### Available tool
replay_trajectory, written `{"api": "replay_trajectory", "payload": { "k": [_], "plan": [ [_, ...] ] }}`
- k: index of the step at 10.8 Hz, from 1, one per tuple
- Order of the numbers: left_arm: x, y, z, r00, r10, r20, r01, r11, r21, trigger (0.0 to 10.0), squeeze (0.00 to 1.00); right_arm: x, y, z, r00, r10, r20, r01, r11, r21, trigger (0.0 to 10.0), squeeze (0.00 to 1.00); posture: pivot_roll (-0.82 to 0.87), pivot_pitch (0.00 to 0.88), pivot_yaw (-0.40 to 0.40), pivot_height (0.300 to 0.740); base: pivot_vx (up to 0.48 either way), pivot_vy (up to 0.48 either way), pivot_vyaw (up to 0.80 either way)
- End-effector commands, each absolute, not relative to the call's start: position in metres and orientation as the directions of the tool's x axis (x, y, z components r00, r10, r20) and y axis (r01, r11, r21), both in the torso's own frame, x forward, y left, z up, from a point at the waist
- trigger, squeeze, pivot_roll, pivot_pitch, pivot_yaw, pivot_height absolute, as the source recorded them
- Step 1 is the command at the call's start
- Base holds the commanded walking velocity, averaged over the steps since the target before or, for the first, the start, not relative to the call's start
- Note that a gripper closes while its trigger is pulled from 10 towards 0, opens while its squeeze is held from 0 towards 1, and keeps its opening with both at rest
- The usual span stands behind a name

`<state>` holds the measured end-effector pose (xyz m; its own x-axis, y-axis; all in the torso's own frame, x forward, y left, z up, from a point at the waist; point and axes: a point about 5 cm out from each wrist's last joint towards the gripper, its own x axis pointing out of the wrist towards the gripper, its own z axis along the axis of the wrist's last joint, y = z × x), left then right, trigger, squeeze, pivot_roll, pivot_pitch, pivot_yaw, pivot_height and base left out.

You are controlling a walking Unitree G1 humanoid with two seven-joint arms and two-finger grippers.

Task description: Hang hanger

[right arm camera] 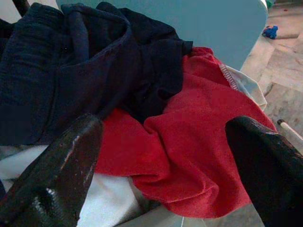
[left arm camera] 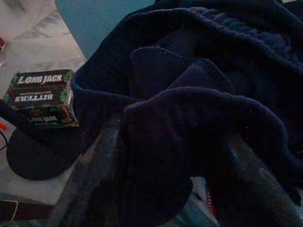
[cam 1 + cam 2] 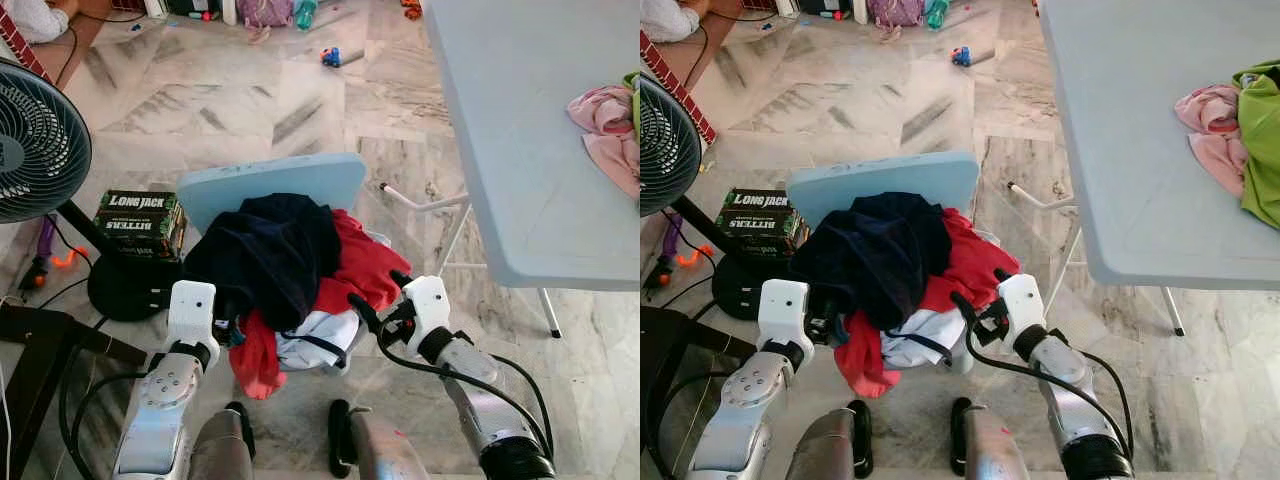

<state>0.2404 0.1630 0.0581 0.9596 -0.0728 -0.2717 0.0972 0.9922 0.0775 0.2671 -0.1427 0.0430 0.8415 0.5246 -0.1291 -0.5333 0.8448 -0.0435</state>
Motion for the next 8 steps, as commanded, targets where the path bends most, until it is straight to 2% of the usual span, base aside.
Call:
{"api": "replay_trajectory", "payload": {
  "k": [1, 8],
  "plan": [
    [0.237, 0.164, 0.053, 0.954, -0.079, -0.29, 0.106, 0.991, 0.077, 0.0, 0.0, 0.264, -0.144, 0.039, 0.835, 0.53, -0.149, -0.542, 0.839, -0.049, 10.0, 0.0, 0.05, 0.225, -0.081, 0.74, 0.0, 0.0, 0.0],
    [0.227, 0.167, 0.053, 0.965, -0.016, -0.261, 0.056, 0.987, 0.149, 0.0, 0.0, 0.266, -0.144, 0.041, 0.84, 0.525, -0.138, -0.536, 0.843, -0.05, 10.0, 0.0, 0.05, 0.227, -0.079, 0.74, 0.0, 0.0, 0.0]
  ]
}}
